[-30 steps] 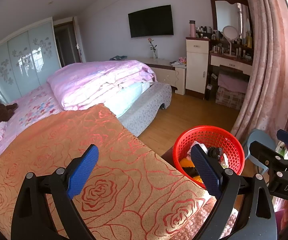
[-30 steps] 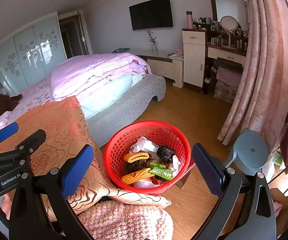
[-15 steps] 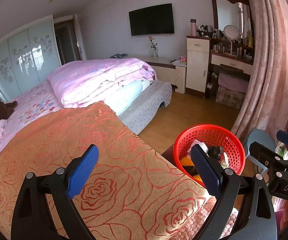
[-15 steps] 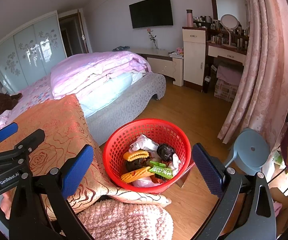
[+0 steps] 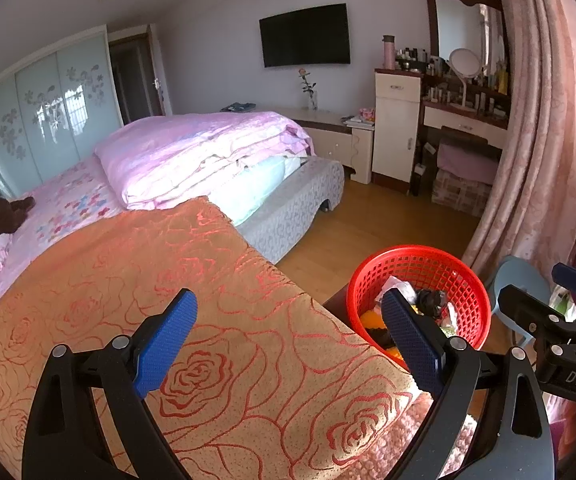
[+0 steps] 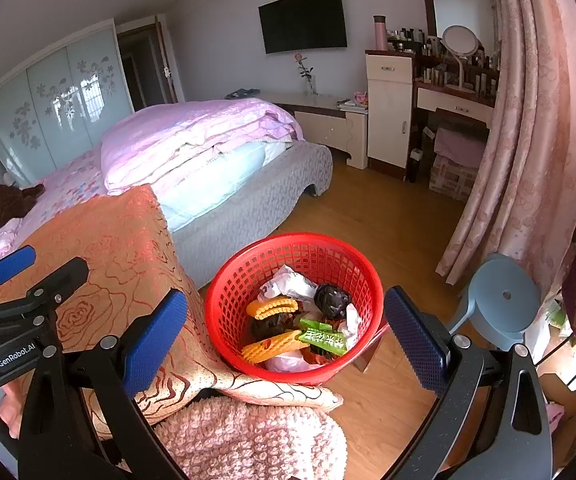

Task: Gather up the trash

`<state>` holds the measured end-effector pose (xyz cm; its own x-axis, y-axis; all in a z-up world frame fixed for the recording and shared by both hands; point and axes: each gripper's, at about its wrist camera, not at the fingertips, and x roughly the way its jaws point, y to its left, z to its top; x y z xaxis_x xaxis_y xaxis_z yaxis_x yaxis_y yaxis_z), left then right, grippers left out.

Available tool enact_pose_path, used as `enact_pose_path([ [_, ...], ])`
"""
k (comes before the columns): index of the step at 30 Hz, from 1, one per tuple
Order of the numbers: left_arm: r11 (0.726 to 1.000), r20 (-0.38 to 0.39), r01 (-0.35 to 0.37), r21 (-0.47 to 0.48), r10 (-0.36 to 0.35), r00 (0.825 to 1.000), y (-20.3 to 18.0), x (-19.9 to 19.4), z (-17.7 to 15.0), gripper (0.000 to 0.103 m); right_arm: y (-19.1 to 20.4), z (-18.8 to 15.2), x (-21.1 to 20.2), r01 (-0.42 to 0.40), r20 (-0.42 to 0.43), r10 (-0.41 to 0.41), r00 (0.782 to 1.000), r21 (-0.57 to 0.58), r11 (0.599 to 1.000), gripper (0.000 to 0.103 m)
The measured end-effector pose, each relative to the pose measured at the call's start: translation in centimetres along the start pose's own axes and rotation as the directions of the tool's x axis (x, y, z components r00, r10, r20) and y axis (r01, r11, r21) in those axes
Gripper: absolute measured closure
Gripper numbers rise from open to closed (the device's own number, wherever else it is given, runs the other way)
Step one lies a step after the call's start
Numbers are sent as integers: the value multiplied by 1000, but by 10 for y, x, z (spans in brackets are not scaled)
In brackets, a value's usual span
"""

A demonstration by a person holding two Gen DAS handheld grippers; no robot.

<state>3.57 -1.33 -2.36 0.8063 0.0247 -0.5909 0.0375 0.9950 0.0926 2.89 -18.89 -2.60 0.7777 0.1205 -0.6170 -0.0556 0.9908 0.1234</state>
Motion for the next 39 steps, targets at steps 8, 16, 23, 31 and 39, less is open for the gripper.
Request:
enact_pose_path([
  [8,1000,-1,7,-4,-7,1000,1,-2,0,13,0,1,0,0,-1,0,1000,1,1000,7],
  [16,1000,-9,18,-8,-18,1000,0,-2,2,13,0,2,0,1,-2,-1,1000,1,1000,7],
  [23,1000,-4,23,-13,-23,1000,2,-3,4,13,0,3,0,0,-3,0,1000,1,1000,7],
  [31,999,-14,51,-19,-51,999,1,0,4,13,-1,-4,-1,-2,-8,2,1000,2,1000,7],
  [39,998,6,66,-12,-66,998,1,-2,4,13,-2,-7,-1,1,-13,-1,1000,1,1000,7],
])
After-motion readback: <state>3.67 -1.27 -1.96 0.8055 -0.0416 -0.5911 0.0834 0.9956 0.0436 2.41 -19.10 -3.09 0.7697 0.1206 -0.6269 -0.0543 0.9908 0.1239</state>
